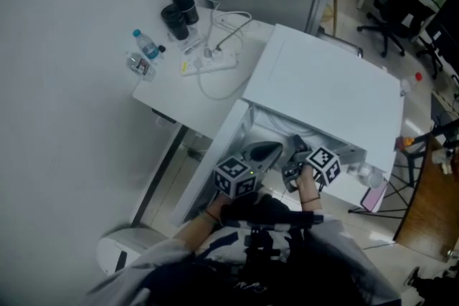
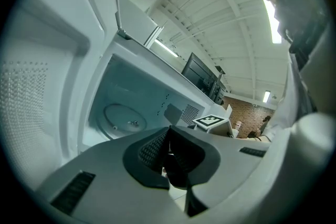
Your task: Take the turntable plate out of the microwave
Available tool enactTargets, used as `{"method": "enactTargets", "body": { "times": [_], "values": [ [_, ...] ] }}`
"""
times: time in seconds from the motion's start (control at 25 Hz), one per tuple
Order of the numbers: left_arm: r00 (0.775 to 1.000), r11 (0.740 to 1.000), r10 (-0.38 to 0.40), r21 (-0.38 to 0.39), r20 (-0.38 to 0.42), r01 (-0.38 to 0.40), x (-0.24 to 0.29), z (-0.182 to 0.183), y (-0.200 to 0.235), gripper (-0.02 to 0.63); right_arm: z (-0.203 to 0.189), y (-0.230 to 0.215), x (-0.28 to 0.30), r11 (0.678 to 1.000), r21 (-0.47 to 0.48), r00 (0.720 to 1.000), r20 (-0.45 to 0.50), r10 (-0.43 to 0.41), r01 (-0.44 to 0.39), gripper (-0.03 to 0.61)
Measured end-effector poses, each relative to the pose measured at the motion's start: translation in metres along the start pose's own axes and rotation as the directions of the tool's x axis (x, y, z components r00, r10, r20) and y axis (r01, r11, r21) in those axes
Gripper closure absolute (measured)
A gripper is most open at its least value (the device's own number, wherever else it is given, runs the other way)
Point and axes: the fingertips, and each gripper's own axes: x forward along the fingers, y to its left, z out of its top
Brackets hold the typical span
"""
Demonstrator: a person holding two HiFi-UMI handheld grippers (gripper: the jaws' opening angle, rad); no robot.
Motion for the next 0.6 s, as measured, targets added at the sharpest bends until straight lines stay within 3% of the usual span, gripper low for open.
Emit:
{"method": "enactTargets", "body": {
  "times": [0.16, 0.24, 0.44, 0.52, 0.6],
  "values": [
    [1.000, 1.000, -0.004, 0.002, -0.002, 0.004, 0.002, 0.000, 0.000, 0.614, 0.013, 0.010, -0.011, 0.997, -0.082, 0.998, 0.067, -0.004, 0.010, 0.476],
    [1.000, 1.000, -0.008, 0.004, -0.003, 0.008, 0.002, 0.000, 0.000, 0.614, 0.028, 0.013, -0.020, 0.986, -0.157, 0.992, 0.124, -0.039, 0.058, 0.476],
    [1.000, 1.000, -0.010, 0.000, -0.003, 0.010, 0.003, 0.001, -0.001, 0.614, 0.045, 0.002, -0.012, 0.897, -0.381, 0.968, 0.198, -0.157, 0.224, 0.393],
    [1.000, 1.000, -0.012, -0.001, -0.003, 0.012, 0.004, 0.001, 0.000, 0.614, 0.048, 0.003, -0.006, 0.880, -0.400, 0.958, 0.222, -0.180, 0.258, 0.391],
    [1.000, 1.000, -0.011, -0.001, -0.005, 0.011, 0.004, 0.001, 0.000, 0.614, 0.054, 0.004, -0.001, 0.885, -0.370, 0.946, 0.258, -0.195, 0.283, 0.383]
  ]
}}
